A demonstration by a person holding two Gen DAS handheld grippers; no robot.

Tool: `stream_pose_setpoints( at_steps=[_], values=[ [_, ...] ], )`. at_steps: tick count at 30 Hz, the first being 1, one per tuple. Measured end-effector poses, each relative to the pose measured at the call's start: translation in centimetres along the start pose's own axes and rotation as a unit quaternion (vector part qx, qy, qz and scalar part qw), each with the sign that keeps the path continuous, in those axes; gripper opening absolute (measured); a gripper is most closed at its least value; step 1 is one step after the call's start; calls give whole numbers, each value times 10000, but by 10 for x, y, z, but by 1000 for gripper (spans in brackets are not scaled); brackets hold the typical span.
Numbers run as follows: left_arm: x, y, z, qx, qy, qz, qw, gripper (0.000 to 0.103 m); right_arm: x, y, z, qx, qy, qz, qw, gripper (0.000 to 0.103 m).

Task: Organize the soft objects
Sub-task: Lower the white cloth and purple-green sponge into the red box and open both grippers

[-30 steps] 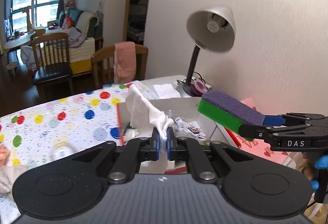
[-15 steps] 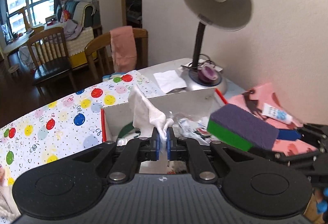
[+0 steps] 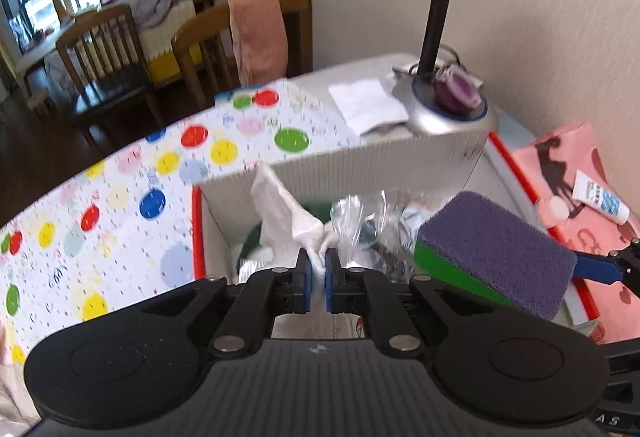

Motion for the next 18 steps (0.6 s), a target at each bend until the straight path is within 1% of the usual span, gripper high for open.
stream_pose_setpoints(
  at_steps=[7, 12, 18],
  values=[
    [9, -16, -21, -375, -145, 36, 9992, 6, -6, -4, -7, -73, -32, 254, 9996, 69],
    [12, -22, -25, -460, -170, 105, 9987, 6, -8, -5, -6, -68, -56, 379, 9992, 70],
    [11, -24, -23, -466, -151, 156, 9987, 7, -12, -8, -4, -48, -44, 511, 9987, 80]
  ],
)
Point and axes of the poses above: each gripper's, at about its wrist camera, not at the fingertips, and z roughly against the way its jaws point, x to its right, y to its top, the point moved 9 cm from there along -z, roughly the way its jaws point, and after that the axes turned 10 degrees about -z, right-handed, at the moved point
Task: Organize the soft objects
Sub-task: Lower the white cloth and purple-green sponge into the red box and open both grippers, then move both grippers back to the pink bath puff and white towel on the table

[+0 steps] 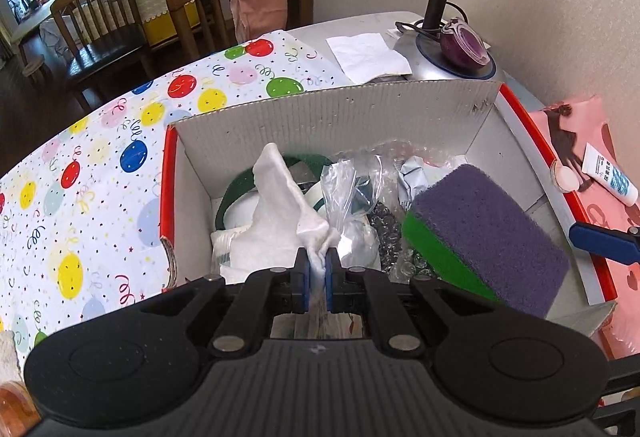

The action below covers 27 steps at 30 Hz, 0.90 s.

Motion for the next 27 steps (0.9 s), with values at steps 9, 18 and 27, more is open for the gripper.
stream_pose_setpoints(
  at_steps=[9, 18, 27],
  values=[
    [-2, -7, 11, 123, -129, 223, 9996, 8, 2, 2, 8, 79, 78, -107, 9999, 82],
    [-2, -15, 34, 344, -284, 316, 9985, 9, -2, 4, 30, 270, 299, -118, 9991, 86],
    [-4, -25, 65, 710, -474, 469, 9952, 41, -8, 6, 58, 492, 423, -131, 9978, 87]
  ],
)
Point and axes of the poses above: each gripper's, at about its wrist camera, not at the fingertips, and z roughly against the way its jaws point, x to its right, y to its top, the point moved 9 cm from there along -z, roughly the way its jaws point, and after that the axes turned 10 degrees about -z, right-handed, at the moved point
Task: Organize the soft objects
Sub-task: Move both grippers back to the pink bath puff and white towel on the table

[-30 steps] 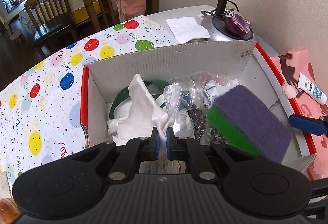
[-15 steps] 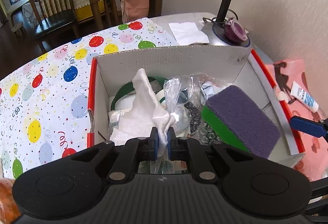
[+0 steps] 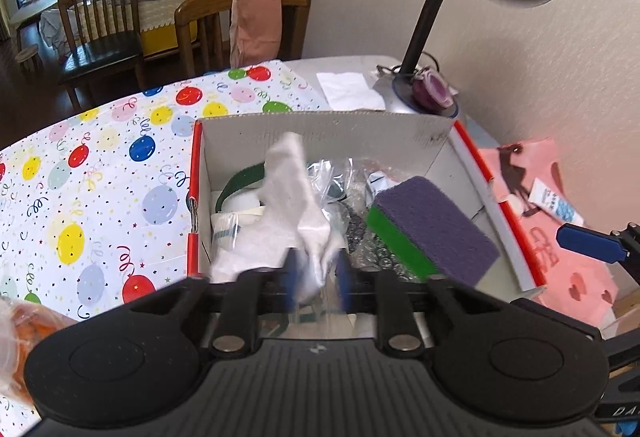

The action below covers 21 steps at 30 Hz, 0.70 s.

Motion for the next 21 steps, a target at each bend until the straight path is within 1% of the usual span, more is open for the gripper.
stream_pose_setpoints(
  at_steps=[1, 2, 3, 8, 12, 14, 18, 21],
  values=[
    [0, 0, 4, 53, -15, 1, 10000, 56, -1, 1, 2, 17, 15, -25, 10000, 87],
    [0, 0, 8, 146, -19, -2, 9999, 79, -2, 1, 5, 38, 29, -44, 10000, 87],
    [0, 1, 14, 273, -16, -7, 9996, 80, -2, 2, 7, 64, 39, -66, 10000, 87],
    [1, 2, 50, 640, -166, -11, 9978, 80, -13, 9, 25, 215, 162, -187, 9995, 87],
    [-3, 0, 82, 879, -82, -200, 9959, 80, -29, 19, 45, 395, 318, -158, 9986, 91],
    [-9, -3, 98, 991, -42, -213, 9948, 80, -40, 24, 54, 455, 422, -147, 9980, 92],
    [-25, -11, 126, 1198, -88, -150, 9926, 80, -65, 30, 65, 511, 594, -94, 9969, 93],
    [-43, -20, 145, 1300, -33, -56, 9915, 80, -89, 33, 70, 543, 692, -21, 9961, 96]
  ],
)
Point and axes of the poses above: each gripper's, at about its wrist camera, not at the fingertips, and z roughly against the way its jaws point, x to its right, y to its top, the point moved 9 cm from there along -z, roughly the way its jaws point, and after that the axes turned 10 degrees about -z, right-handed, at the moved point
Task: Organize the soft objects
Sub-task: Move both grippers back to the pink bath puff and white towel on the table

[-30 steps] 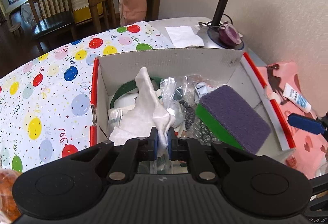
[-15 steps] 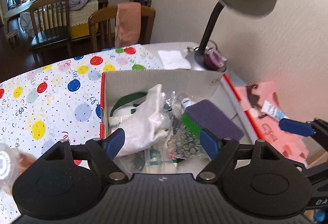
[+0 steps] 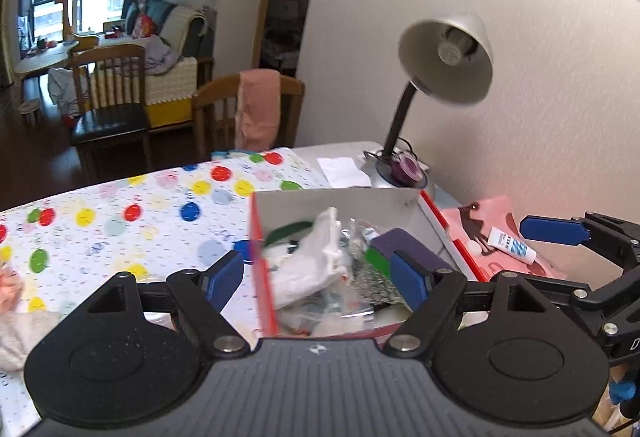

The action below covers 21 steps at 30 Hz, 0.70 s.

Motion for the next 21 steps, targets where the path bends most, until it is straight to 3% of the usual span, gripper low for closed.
stream_pose_setpoints(
  at_steps=[11, 21],
  values=[
    [-71, -29, 63, 157, 308, 72, 9994, 85, -86, 0, -19, -86, 419, 125, 9990, 99],
    [-144, -68, 106, 162, 363, 409, 9984, 87, -167, -11, -50, -338, 814, 386, 9954, 103]
  ],
)
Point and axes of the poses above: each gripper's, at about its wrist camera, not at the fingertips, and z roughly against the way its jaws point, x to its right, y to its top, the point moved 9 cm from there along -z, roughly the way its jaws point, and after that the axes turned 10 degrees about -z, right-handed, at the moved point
